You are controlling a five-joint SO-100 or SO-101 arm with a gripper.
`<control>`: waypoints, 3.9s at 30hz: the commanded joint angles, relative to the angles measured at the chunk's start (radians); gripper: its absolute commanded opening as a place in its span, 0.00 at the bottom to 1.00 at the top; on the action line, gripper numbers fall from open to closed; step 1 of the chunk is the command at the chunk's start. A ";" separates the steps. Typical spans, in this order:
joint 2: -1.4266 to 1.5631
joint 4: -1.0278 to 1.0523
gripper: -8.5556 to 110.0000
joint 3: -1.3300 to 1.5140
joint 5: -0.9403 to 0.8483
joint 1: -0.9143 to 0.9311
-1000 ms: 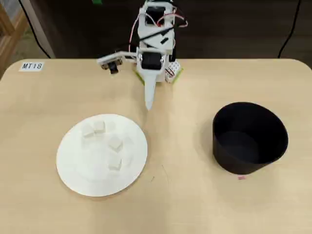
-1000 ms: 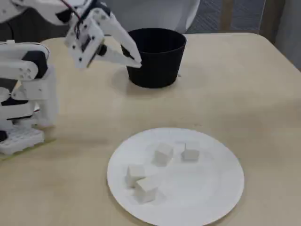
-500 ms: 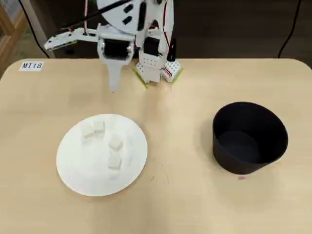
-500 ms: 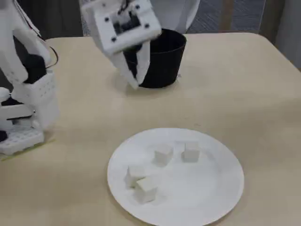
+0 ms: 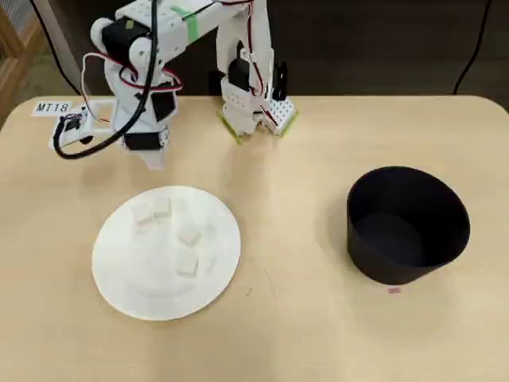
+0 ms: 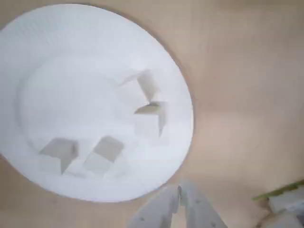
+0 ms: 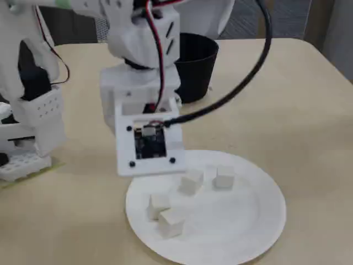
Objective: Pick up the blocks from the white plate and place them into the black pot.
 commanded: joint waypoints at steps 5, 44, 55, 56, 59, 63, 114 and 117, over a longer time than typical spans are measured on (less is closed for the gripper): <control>-0.083 0.000 0.08 -0.083 -0.014 -0.005; -0.344 -0.046 0.33 -0.084 0.028 0.018; -0.373 -0.077 0.17 -0.101 0.083 0.020; -0.379 -0.077 0.13 -0.110 0.089 0.015; -0.402 -0.074 0.05 -0.135 0.098 -0.003; -0.377 -0.074 0.05 -0.138 0.100 -0.023; 0.466 -0.910 0.20 0.534 0.719 -1.278; 0.434 -0.838 0.29 0.462 0.672 -1.278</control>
